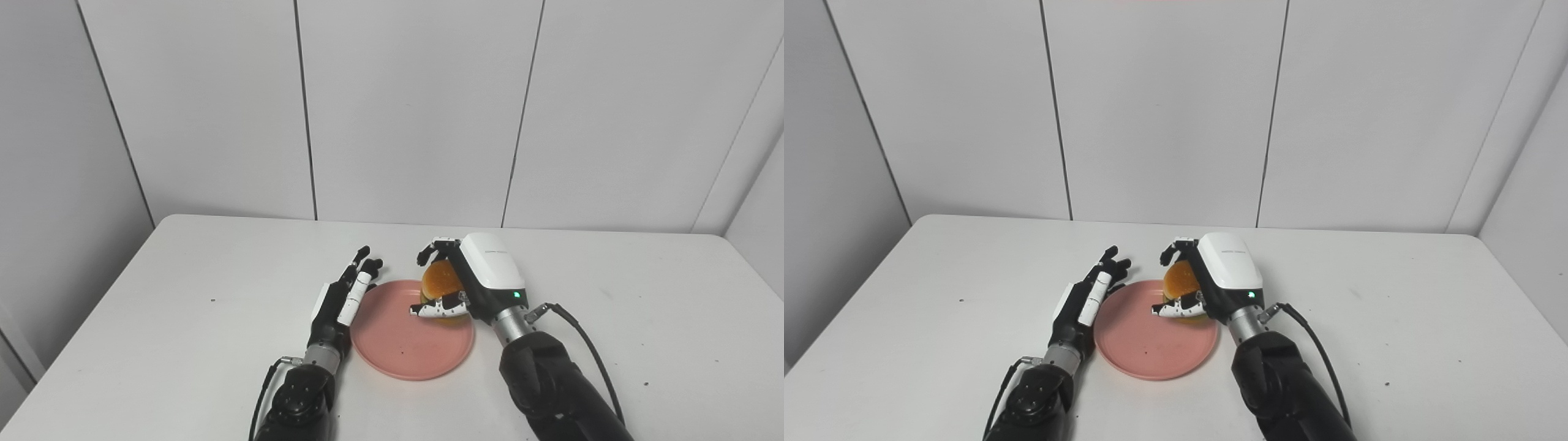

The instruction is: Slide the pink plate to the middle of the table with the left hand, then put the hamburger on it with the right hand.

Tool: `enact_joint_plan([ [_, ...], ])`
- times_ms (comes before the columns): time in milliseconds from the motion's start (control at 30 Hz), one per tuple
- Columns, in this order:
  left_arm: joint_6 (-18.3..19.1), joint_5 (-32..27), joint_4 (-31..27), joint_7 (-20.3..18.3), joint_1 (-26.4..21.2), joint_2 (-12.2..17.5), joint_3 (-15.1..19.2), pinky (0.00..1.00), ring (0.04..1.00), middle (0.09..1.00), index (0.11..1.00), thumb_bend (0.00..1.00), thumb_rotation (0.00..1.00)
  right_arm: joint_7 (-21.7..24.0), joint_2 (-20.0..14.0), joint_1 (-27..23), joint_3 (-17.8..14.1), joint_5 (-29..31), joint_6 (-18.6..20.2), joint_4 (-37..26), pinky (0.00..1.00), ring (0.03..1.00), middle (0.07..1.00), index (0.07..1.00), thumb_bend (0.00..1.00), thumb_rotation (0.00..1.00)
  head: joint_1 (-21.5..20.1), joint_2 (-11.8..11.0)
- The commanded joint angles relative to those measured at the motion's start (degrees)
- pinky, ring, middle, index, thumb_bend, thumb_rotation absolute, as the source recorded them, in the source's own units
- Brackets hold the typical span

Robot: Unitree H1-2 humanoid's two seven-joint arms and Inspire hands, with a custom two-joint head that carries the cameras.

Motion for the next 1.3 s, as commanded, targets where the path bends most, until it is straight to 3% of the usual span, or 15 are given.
enact_joint_plan([
  [0, -1.3, -0.1, 1.9, -1.1, -0.1, -0.6, -0.5, 0.87, 0.902, 0.867, 0.913, 0.88, 0.87, -1.6, 1.1, -4.0, 0.0, 0.6, -2.6, -0.9, 0.24, 0.298, 0.403, 0.515, 0.51, 0.01, 0.0, 0.0],
  [567, -2.8, -1.3, 2.8, -2.6, -0.5, -0.9, 0.0, 0.86, 0.925, 0.907, 0.916, 0.85, 0.87, -2.0, 4.6, -4.8, 1.5, 1.2, -1.9, 3.4, 0.25, 0.31, 0.406, 0.516, 0.51, 0.01, 0.2, 0.2],
  [867, -3.3, -0.4, 2.2, -2.3, -0.3, -0.4, -0.1, 0.81, 0.864, 0.867, 0.896, 0.82, 0.91, -4.6, 4.7, -5.6, 2.9, 0.9, -2.5, 10.1, 0.25, 0.318, 0.407, 0.52, 0.51, 0.01, -1.6, 0.3],
  [1000, -3.2, -0.6, 1.9, -2.7, 0.0, 0.0, 0.0, 0.81, 0.869, 0.875, 0.9, 0.9, 0.92, -5.4, 4.6, -5.9, 4.2, 0.1, -2.5, 12.1, 0.24, 0.311, 0.41, 0.521, 0.51, 0.01, -2.7, 0.4],
  [1133, -3.0, -0.8, 1.9, -2.9, 0.1, 0.2, 0.2, 0.84, 0.885, 0.889, 0.9, 0.9, 0.92, -6.5, 4.4, -6.2, 5.4, -0.4, -2.9, 14.2, 0.25, 0.321, 0.413, 0.52, 0.51, 0.0, -2.8, 0.5],
  [1267, -3.2, -0.5, 1.6, -2.9, 0.3, 0.4, 0.1, 0.79, 0.878, 0.891, 0.907, 0.85, 0.93, -6.0, 4.3, -6.5, 6.2, -0.4, -2.0, 15.2, 0.26, 0.338, 0.426, 0.519, 0.52, 0.01, -2.8, 0.6],
])
